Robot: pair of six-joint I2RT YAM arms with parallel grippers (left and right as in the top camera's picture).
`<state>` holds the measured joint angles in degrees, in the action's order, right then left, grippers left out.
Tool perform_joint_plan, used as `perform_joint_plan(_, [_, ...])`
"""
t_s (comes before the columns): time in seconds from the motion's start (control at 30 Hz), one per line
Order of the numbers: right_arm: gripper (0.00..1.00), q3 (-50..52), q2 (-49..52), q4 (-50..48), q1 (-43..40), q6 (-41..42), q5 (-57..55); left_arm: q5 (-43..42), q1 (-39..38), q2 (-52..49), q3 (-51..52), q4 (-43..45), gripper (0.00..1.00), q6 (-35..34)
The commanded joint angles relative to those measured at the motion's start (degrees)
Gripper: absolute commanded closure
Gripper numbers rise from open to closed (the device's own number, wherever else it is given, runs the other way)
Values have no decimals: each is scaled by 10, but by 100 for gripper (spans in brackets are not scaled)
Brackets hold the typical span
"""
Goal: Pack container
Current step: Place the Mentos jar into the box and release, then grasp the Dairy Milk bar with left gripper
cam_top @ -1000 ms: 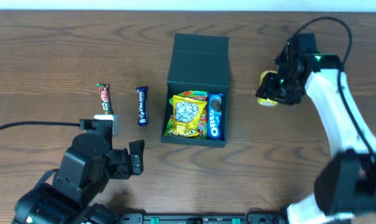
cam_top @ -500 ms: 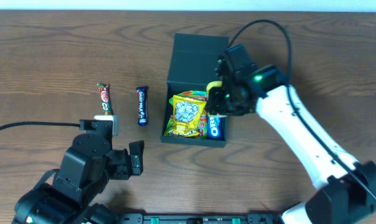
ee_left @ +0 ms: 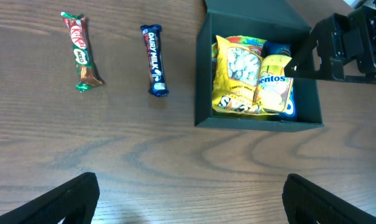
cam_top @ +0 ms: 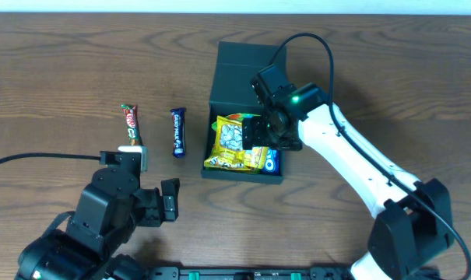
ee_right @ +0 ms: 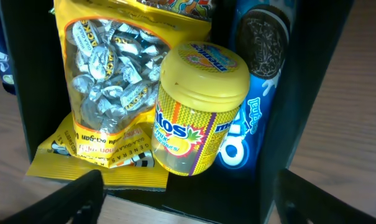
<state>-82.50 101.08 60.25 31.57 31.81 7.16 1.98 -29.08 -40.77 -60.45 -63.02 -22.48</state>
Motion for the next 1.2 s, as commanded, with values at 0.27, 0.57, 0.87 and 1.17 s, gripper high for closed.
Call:
perform_joint_plan(0.27, [21,0,-19,18,-9,-34,-7,79,2,-1,12,1,5,14])
perform_joint_plan(0.57, [24,0,-112,53,-47,-64,-11,129,2,-12,160,146,5,56])
perform_joint_plan(0.87, [21,0,-221,71,-64,-83,-14,115,13,-160,205,353,5,84])
perform_joint_plan(1.17, [20,0,-242,111,-64,-92,-48,-45,139,-358,204,522,5,66])
